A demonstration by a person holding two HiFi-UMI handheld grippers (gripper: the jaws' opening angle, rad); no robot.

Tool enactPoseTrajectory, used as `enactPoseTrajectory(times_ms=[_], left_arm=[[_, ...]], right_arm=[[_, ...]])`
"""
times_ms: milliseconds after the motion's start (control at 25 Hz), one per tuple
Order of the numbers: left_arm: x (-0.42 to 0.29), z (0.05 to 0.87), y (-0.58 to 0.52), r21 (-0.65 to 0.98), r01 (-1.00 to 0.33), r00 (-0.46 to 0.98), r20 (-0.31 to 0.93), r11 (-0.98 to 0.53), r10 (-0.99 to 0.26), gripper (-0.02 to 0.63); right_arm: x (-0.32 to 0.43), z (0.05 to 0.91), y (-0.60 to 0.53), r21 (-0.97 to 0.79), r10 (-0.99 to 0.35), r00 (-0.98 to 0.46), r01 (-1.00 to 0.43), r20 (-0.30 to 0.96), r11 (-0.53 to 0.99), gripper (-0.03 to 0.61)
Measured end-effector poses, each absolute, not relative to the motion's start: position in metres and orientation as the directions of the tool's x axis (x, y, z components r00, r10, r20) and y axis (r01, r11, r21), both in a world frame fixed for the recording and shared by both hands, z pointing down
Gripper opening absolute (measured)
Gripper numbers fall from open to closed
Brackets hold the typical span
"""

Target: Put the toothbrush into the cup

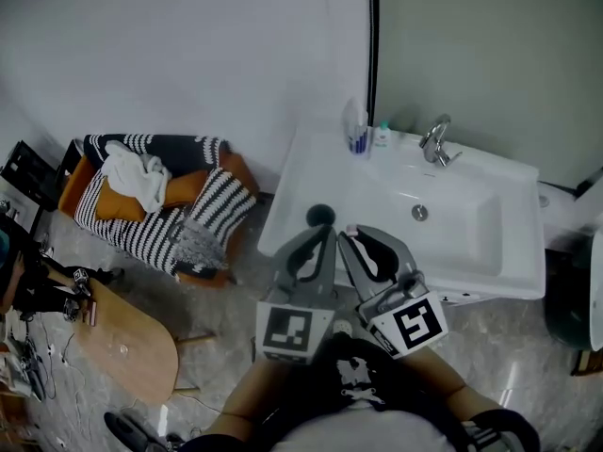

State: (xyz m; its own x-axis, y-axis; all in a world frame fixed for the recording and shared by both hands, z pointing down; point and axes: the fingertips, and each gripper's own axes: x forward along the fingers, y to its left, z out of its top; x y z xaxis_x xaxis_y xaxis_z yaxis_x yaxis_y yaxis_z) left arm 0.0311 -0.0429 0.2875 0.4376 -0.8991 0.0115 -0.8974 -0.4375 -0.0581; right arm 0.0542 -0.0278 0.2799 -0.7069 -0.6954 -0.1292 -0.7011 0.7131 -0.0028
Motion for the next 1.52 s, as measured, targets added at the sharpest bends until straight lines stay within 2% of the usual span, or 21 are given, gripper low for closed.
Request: enactPoseTrajectory(times_ms=[440,1040,1520], left_arm=[[-0.006,0.294,-0.077,-0.019,-0.915,0.402,0.027,-0.403,-0.915,0.000],[-0.038,0.310,-0.131,0.035,-0.889,0.457,0.087,-0.456,-0.885,0.000],[-0.043,0.327,-0.140,0.064,-0.869,0.495,0.064,-0.491,-0.867,0.000]], right_arm=[[0.037,0.282,-0.062,-0.004,-0.678,-0.723,-0.684,-0.131,0.730,0.048],[0.015,0.300,-0.119,-0.020,-0.725,-0.687,-0.725,-0.041,0.688,0.049],[0.004,0.320,-0.128,-0.010,-0.729,-0.684,-0.729,-0.008,0.685,0.049]])
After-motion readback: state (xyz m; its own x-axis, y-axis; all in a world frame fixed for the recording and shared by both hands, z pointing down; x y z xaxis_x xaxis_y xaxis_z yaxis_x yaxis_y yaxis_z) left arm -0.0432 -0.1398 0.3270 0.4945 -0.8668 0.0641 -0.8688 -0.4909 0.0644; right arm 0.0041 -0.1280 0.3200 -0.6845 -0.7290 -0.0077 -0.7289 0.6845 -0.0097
